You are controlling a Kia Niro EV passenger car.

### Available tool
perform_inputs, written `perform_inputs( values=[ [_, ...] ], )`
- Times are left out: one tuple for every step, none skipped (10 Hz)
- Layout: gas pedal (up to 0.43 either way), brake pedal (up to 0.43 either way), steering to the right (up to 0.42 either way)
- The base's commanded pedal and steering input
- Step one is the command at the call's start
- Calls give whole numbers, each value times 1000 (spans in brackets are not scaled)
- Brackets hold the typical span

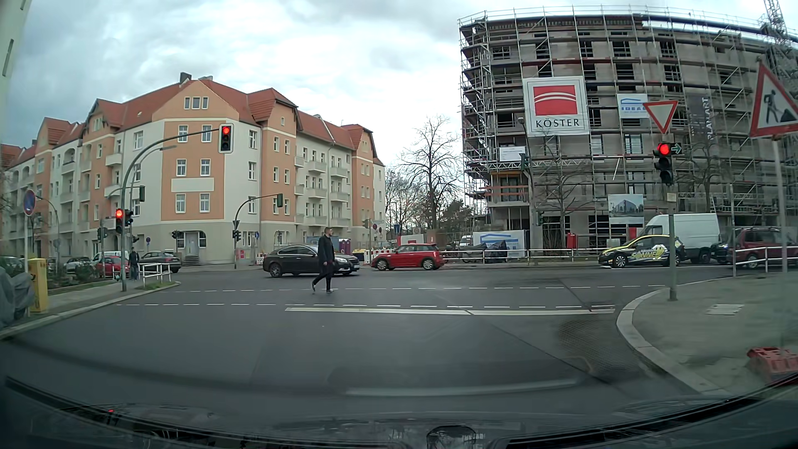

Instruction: Follow the waypoints while adhering to traffic rules and regulations

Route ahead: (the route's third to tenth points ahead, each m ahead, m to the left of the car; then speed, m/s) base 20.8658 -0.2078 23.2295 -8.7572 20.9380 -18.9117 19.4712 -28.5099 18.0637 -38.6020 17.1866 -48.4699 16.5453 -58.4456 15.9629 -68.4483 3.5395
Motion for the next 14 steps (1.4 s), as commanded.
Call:
perform_inputs(
  values=[
    [0,226,39],
    [0,220,45],
    [0,226,52],
    [0,232,57],
    [0,238,64],
    [0,238,68],
    [0,232,70],
    [0,238,69],
    [0,232,70],
    [0,232,69],
    [0,226,69],
    [0,226,69],
    [0,226,70],
    [0,213,70]
  ],
)
